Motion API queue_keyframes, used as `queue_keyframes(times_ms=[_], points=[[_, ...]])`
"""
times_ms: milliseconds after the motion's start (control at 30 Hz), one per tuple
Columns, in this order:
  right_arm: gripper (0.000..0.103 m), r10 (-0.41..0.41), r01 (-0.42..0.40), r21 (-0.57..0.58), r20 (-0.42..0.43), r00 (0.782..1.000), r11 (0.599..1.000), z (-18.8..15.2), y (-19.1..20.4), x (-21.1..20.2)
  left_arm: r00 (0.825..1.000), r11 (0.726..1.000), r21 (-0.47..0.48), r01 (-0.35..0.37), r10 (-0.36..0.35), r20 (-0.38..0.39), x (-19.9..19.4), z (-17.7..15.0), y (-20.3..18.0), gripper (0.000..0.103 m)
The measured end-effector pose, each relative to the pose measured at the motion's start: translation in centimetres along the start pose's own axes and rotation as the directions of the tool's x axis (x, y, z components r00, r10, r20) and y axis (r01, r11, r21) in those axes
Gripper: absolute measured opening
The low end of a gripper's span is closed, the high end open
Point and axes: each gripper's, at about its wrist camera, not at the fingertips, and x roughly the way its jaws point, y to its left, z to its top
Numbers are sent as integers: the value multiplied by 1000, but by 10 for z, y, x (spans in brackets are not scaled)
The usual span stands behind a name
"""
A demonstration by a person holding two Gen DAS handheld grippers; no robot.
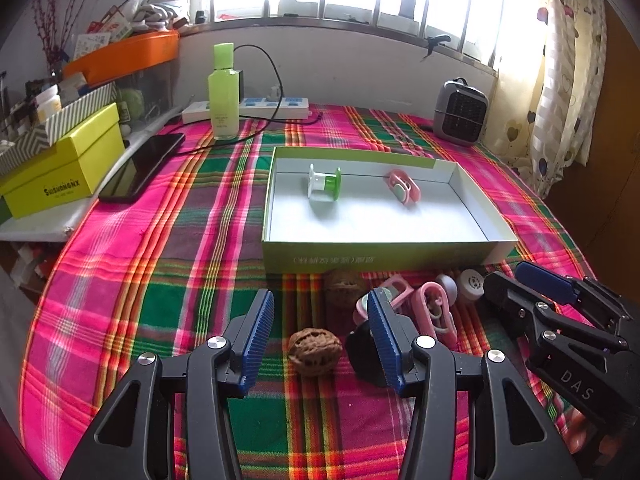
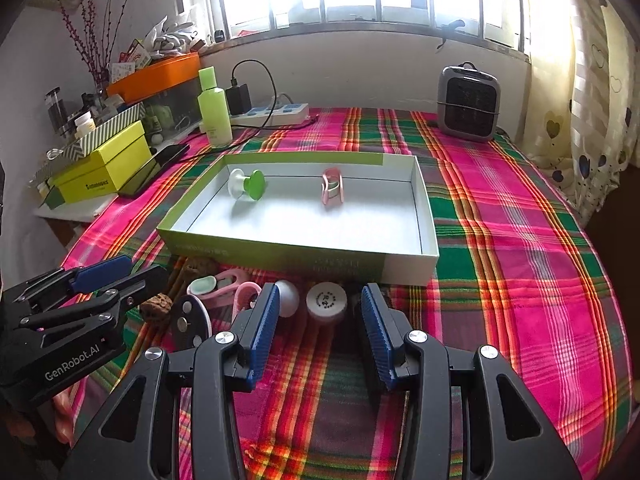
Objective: Organize objects
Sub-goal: 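Withdraw both open tools from the box back toward the remaining items, then grasp the walnut with the left tool while the right tool approaches the black disc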
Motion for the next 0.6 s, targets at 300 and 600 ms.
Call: queue_keyframes(times_ms=[300, 600], points=[[44, 3, -3, 1, 4, 1000, 1000, -16, -5, -7, 997, 997, -17, 77, -77, -17, -3, -17, -1, 48], [44, -3, 3, 15, 2, 1000, 1000, -23, -14, -15, 996, 996, -16, 91, -92, -19, -4, -21, -5, 48]])
